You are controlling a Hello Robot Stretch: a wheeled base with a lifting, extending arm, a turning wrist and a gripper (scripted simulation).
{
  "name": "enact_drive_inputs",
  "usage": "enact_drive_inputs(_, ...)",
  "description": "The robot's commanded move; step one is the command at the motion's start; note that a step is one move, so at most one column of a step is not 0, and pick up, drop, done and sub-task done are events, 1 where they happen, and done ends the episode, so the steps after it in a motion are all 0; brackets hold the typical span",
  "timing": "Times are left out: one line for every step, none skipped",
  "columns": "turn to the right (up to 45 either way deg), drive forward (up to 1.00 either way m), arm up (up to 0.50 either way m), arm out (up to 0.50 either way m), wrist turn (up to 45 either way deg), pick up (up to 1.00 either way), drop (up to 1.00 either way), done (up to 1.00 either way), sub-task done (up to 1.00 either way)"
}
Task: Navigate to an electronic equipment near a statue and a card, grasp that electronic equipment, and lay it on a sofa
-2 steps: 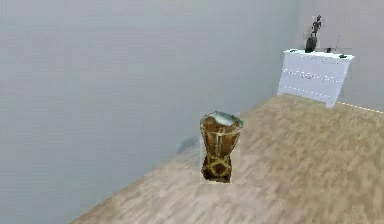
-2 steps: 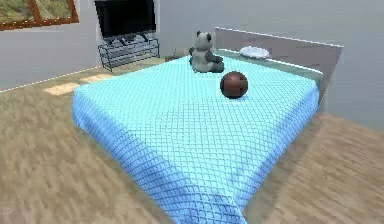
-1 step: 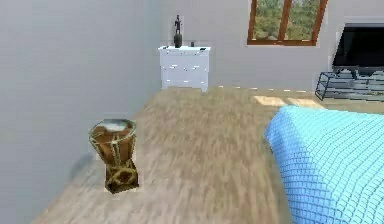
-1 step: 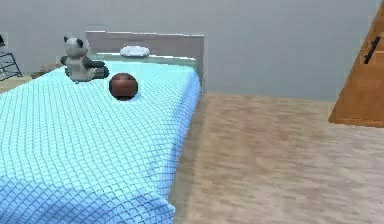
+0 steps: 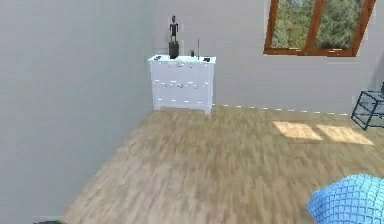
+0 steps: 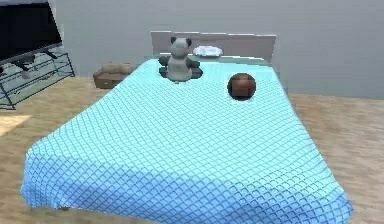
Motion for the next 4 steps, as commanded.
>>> enact_drive_inputs(3.0,0.0,0.0,0.0,0.0,0.0,0.0,0.0,0.0)
enact_drive_inputs(0.0,1.0,0.0,0.0,0.0,0.0,0.0,0.0,0.0)
enact_drive_inputs(0.0,1.0,0.0,0.0,0.0,0.0,0.0,0.0,0.0)
enact_drive_inputs(0.0,0.3,0.0,0.0,0.0,0.0,0.0,0.0,0.0)
